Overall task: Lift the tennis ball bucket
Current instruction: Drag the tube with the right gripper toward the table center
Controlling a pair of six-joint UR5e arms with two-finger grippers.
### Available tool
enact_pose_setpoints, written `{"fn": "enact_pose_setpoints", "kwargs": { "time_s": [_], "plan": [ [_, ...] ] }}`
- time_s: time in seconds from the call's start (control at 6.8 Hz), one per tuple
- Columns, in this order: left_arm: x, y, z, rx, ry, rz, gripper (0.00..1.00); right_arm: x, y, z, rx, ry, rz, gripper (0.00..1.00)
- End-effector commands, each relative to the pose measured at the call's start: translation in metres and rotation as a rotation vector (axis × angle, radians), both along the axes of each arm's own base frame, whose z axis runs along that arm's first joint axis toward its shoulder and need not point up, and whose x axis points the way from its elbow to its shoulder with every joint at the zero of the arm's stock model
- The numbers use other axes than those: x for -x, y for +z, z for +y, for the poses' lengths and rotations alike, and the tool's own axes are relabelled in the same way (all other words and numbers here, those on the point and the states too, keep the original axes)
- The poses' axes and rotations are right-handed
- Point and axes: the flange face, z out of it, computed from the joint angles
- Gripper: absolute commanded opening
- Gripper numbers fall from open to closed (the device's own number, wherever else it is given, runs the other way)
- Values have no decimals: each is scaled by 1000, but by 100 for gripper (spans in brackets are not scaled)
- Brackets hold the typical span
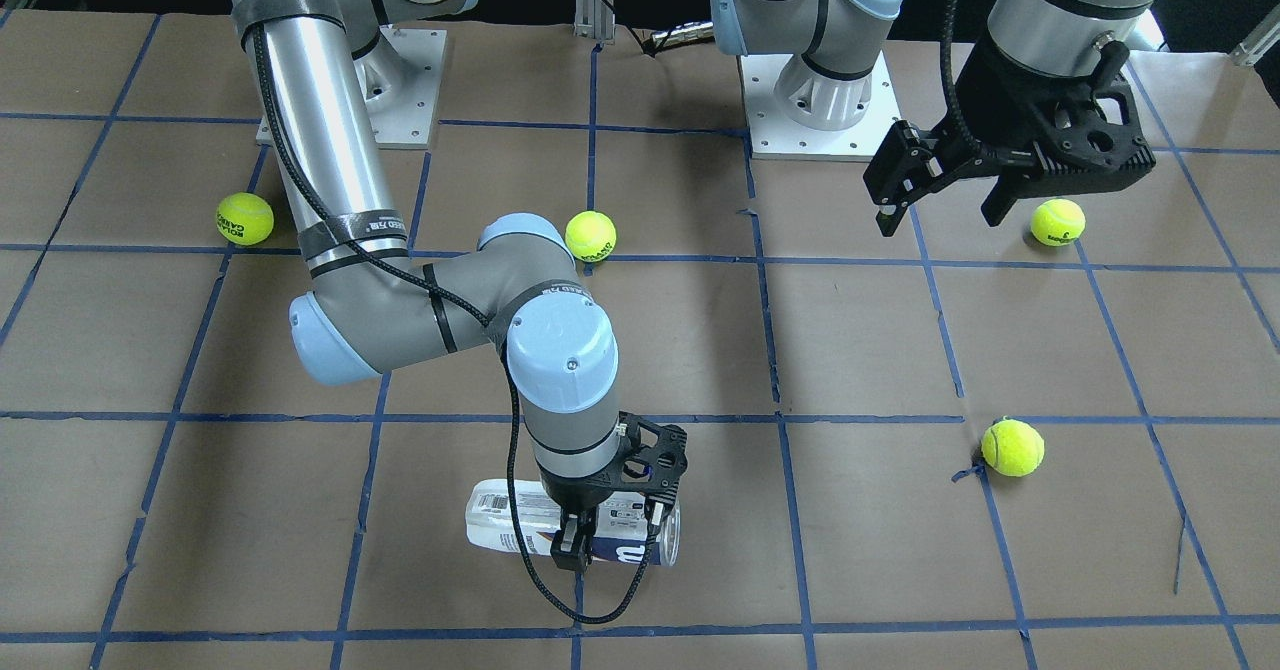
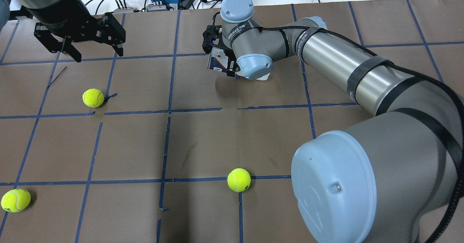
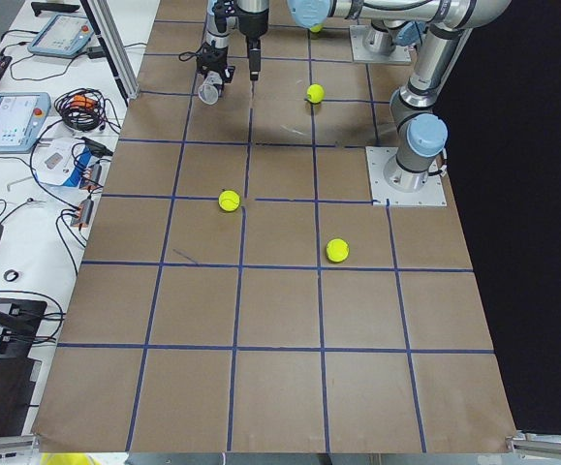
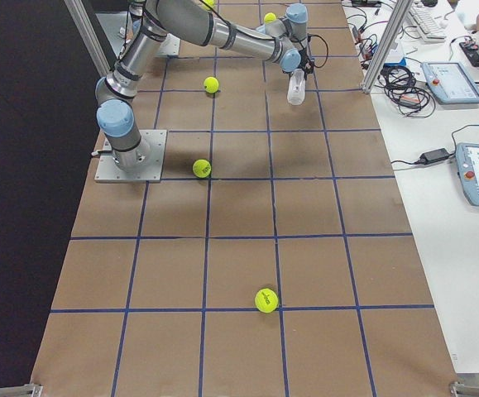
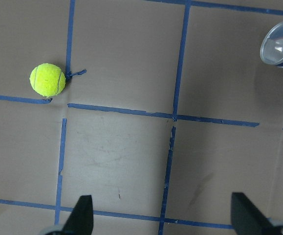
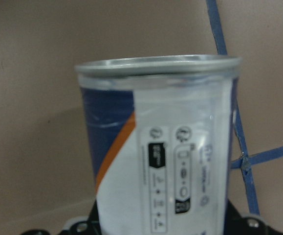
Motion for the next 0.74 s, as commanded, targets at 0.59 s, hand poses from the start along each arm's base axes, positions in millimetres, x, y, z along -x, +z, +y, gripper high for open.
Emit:
{"fn": "enact_pose_setpoints", "kwargs": {
  "time_s": [0.59],
  "plan": [
    [-1, -2, -2, -4, 2, 0, 100, 1, -14, 3, -15, 14, 7, 100]
  ]
}}
